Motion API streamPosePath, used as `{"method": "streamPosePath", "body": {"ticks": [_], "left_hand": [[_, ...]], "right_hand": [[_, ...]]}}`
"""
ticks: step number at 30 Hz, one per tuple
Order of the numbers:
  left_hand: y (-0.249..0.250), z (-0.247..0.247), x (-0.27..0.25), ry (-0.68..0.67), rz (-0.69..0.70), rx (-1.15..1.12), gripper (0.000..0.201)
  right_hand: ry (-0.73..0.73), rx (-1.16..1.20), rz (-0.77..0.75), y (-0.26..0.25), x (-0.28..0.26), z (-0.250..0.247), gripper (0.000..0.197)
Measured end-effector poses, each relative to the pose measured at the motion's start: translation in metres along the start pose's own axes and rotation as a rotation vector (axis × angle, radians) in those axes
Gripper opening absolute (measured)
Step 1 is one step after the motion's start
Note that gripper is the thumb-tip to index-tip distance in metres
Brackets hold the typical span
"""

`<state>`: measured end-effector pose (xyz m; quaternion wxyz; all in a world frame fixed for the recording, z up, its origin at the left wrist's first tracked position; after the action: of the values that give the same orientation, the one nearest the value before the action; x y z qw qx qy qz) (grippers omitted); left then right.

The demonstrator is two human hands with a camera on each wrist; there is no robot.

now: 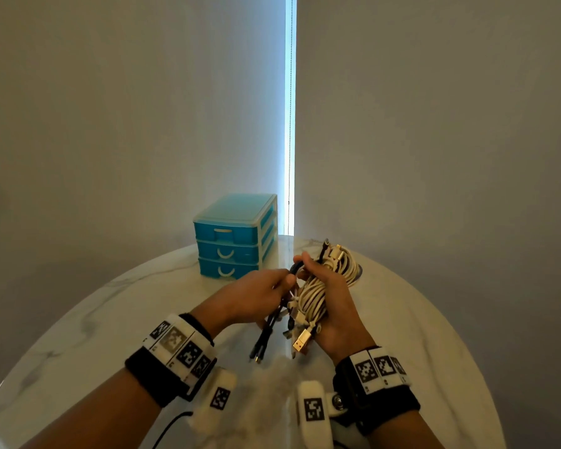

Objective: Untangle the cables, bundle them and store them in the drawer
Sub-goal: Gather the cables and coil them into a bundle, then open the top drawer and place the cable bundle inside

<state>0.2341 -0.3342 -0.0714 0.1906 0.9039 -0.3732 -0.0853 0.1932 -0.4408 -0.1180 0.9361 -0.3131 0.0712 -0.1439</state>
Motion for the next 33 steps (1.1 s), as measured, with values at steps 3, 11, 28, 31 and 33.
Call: {"method": "streamPosePath", "body": {"ticks": [3, 11, 28, 31, 33], "left_hand": [[-0.003, 0.003, 0.001, -0.020, -0.056, -0.170, 0.038], [0.005, 0.012, 0.002, -0.104, -0.098, -0.493, 0.039], [-0.022, 0.013, -0.025, -0.059, -0.099, -0.215, 0.041], [-0.015, 0.007, -0.033, 0.039, 0.020, 0.212, 0.032], [-0.012, 0.003, -0.040, 0.091, 0.073, 0.357, 0.029]], "right_hand": [[0.057, -0.123, -0.004, 0.000, 0.002, -0.008, 0.049], [0.094, -0.120, -0.007, 0.001, 0.009, -0.016, 0.033], [0.267, 0.019, -0.061, -0.009, 0.013, -0.039, 0.019], [0.318, -0.109, -0.090, -0.004, 0.011, -0.041, 0.016], [0.310, -0.217, -0.099, -0.003, 0.010, -0.039, 0.021]]}}
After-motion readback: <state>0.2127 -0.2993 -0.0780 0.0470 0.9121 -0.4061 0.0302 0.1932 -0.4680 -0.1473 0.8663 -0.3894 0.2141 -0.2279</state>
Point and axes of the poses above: each hand's wrist, its own x-axis towards the middle knuckle, its own z-axis out of the palm, y = z × x, the point moved 8 cm from there along x, towards the middle knuckle, and after that the axes turned 9 degrees about x, right-handed, at the moved point
